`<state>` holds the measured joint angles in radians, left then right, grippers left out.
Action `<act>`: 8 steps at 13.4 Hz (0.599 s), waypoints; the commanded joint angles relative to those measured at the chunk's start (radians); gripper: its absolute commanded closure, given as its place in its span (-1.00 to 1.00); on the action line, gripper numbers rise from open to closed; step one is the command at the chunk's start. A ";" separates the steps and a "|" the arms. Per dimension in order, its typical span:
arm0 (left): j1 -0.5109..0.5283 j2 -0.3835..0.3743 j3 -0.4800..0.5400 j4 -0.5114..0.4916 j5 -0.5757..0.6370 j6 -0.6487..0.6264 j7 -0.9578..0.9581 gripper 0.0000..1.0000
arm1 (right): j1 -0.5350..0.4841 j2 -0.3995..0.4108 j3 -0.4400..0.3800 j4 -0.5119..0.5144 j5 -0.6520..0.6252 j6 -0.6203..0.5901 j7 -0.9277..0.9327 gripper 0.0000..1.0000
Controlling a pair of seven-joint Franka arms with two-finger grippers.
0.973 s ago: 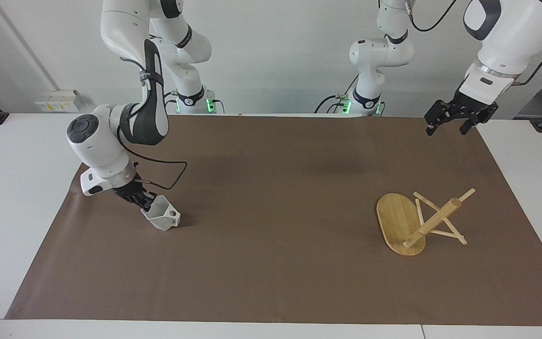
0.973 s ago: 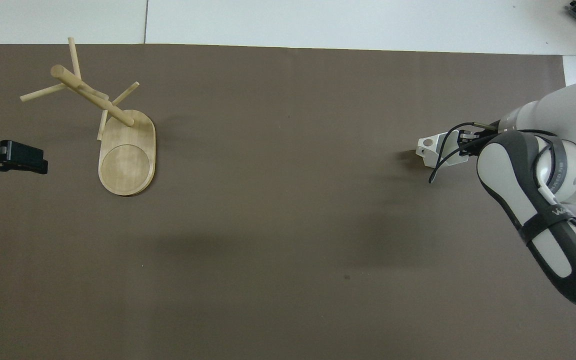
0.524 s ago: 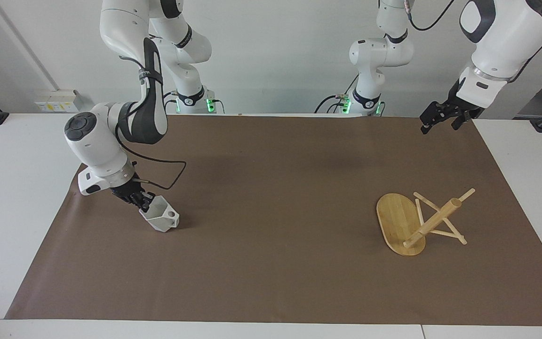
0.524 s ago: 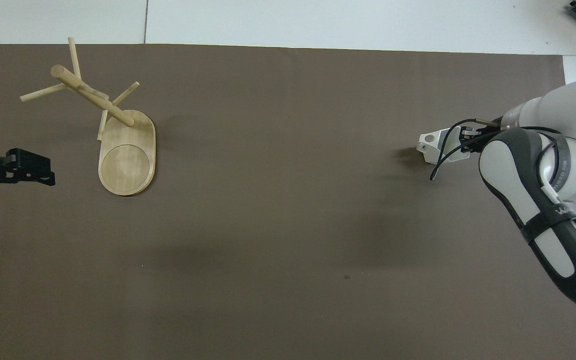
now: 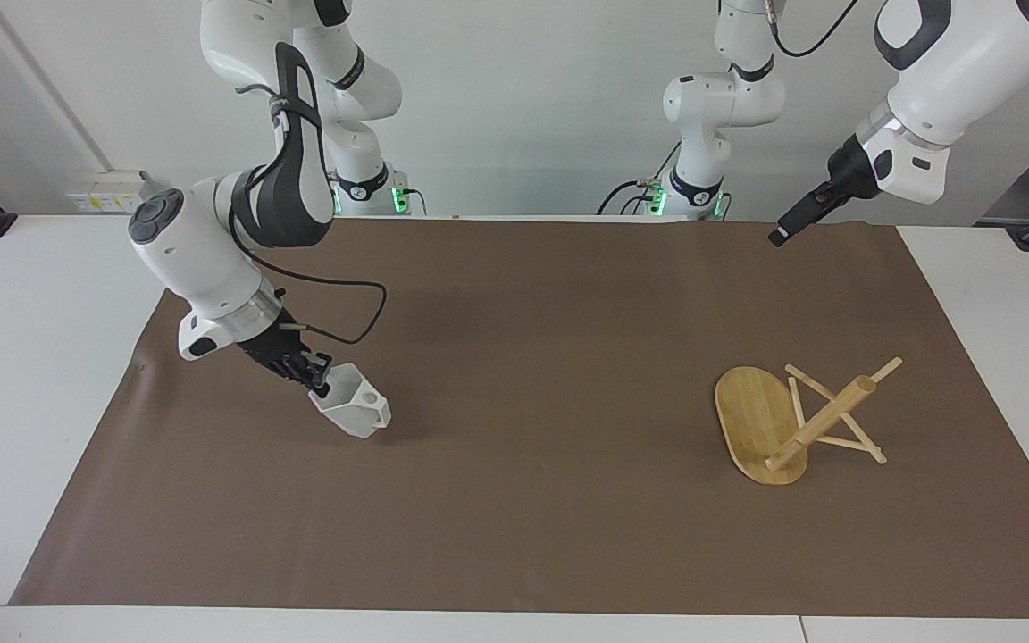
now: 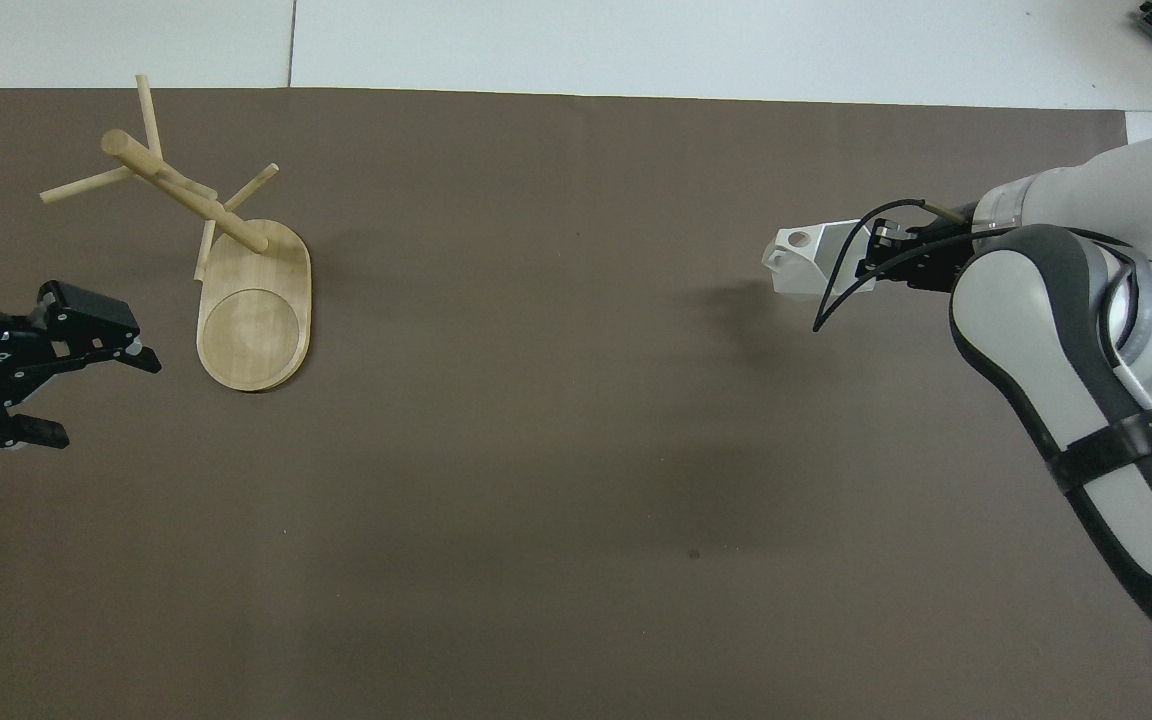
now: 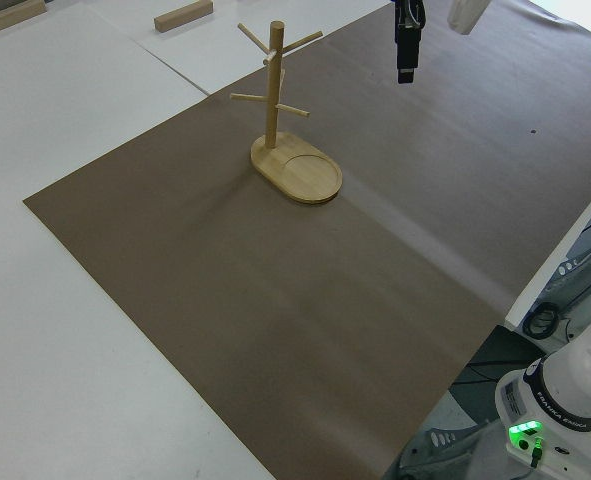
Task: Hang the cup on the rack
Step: 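Lift the mug with the right gripper while the left gripper approaches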
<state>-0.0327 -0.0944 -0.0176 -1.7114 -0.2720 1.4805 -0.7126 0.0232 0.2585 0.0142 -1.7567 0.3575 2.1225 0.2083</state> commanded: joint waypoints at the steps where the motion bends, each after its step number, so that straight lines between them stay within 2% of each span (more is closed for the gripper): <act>1: 0.037 -0.050 -0.002 -0.077 -0.113 0.026 -0.140 -1.00 | -0.008 -0.007 0.081 0.043 0.044 -0.018 0.022 1.00; 5: 0.024 -0.077 -0.015 -0.122 -0.176 0.047 -0.231 -1.00 | -0.009 -0.022 0.214 0.101 0.044 -0.025 0.075 1.00; 8: 0.049 -0.071 -0.012 -0.160 -0.327 0.102 -0.316 -1.00 | -0.009 -0.035 0.295 0.147 0.057 -0.094 0.105 1.00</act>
<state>-0.0120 -0.1386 -0.0238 -1.8079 -0.5191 1.5415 -0.9754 0.0277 0.2334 0.2728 -1.6431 0.3833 2.0827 0.2953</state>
